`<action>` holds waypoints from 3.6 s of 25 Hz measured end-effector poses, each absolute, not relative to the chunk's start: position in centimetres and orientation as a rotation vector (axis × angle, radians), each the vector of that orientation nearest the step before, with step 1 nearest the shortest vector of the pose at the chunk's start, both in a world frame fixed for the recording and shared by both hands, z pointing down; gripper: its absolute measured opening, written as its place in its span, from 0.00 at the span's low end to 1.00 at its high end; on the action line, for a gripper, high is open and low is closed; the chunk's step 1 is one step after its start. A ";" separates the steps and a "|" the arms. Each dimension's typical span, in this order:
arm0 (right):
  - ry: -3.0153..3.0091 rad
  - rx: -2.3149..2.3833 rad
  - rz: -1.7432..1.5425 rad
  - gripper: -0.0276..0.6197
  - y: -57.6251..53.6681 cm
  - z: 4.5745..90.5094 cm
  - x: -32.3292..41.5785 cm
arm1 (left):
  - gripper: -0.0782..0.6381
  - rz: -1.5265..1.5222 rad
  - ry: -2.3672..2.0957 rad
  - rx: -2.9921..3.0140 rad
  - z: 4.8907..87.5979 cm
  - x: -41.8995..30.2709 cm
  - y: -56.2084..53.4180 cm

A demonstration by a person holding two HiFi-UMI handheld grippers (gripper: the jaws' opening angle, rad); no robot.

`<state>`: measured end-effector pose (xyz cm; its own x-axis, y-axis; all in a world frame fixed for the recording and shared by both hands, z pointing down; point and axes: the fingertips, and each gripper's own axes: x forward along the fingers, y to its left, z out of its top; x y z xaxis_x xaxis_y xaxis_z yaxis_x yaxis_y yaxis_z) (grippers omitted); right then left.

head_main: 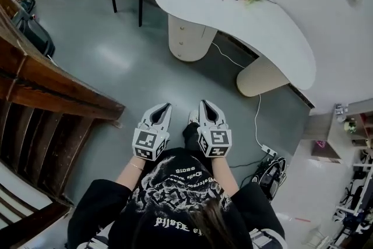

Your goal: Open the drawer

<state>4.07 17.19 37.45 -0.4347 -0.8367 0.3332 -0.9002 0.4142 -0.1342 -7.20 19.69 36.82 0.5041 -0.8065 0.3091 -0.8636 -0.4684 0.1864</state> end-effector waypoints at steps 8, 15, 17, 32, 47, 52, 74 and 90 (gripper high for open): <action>-2.492 1.454 0.448 0.08 7.0 37.2 8.0 | 0.15 0.228 -1.473 2.332 36.6 -3.6 10.5; -2.542 1.343 0.418 0.08 -0.3 37.1 9.6 | 0.15 0.264 -1.546 2.270 37.3 -0.6 3.7; -2.560 1.304 0.435 0.08 -1.8 37.4 9.9 | 0.15 0.316 -1.559 2.269 37.7 0.3 2.4; -2.563 1.173 0.439 0.08 -8.5 39.4 10.1 | 0.15 0.328 -1.627 2.153 40.2 0.3 -4.6; -2.497 1.263 0.534 0.08 -10.2 41.7 8.5 | 0.15 0.349 -1.570 2.162 43.4 -2.3 -9.6; -2.492 1.281 0.532 0.08 -11.4 43.4 7.7 | 0.15 0.340 -1.565 2.169 45.3 -2.8 -11.7; -2.441 1.326 0.561 0.08 -13.2 52.3 5.9 | 0.32 0.334 -1.548 2.193 55.5 -5.3 -20.2; -2.461 1.284 0.540 0.08 -16.7 57.3 3.6 | 0.34 0.392 -1.594 2.214 63.5 -5.9 -29.0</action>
